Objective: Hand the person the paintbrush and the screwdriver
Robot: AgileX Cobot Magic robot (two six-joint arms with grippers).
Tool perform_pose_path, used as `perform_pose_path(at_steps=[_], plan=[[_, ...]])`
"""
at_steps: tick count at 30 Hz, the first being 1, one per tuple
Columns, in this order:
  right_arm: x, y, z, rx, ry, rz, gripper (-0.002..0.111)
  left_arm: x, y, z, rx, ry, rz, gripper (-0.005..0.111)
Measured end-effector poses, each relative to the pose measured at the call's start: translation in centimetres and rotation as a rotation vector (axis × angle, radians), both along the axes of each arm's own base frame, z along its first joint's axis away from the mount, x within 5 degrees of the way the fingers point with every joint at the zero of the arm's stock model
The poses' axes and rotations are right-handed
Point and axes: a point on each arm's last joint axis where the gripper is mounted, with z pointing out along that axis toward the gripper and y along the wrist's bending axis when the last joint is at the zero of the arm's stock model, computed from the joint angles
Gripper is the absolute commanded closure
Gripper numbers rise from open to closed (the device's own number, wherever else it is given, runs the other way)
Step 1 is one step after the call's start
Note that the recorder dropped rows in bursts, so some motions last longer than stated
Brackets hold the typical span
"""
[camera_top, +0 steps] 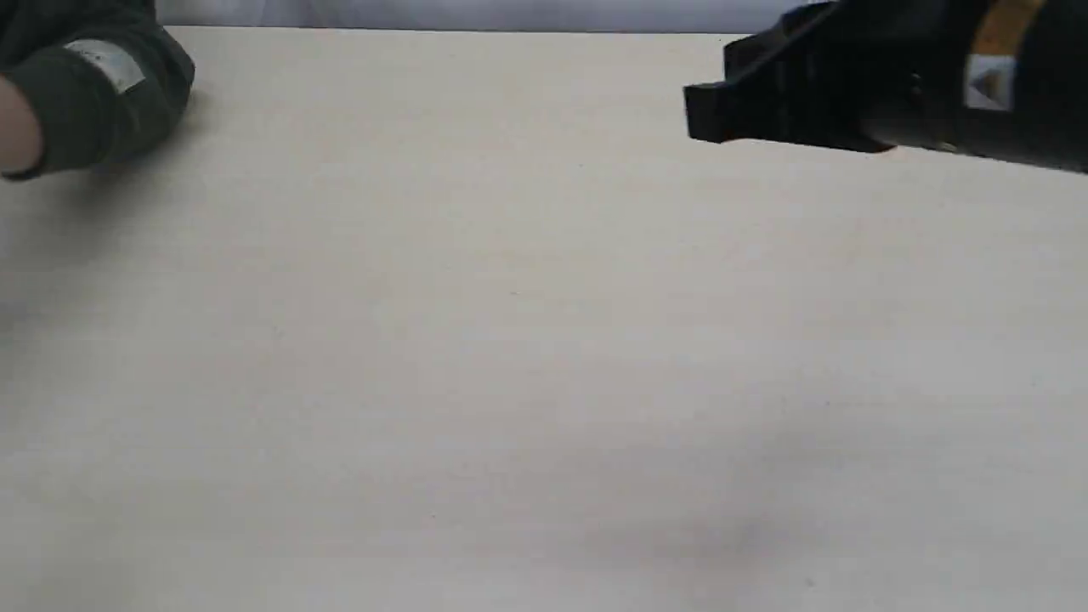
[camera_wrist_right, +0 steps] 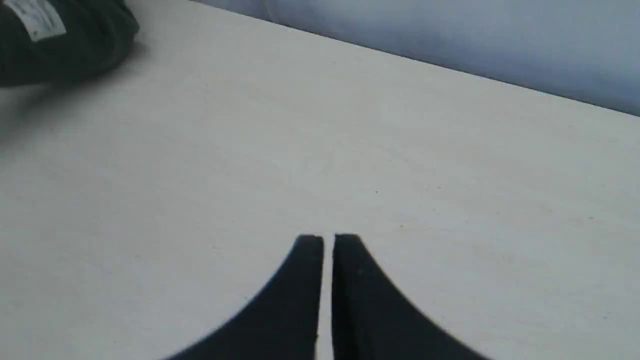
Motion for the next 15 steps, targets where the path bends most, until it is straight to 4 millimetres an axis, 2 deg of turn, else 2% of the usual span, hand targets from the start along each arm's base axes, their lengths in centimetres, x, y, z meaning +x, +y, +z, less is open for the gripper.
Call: perform_pose_path(at_steps=[5,9,15], plan=[[-4.3,-2.3,0.0,0.085,-0.075,0.006,0.104,0.0,0.0,0.0,0.0,0.0,0.0,0.107],[-7.8,-4.0,-1.0,0.157,-0.161,0.026,0.104,0.0,0.0,0.0,0.0,0.0,0.0,0.107],[-11.7,-5.9,-2.3,0.266,-0.31,0.062,0.104,0.0,0.0,0.0,0.0,0.0,0.0,0.107]])
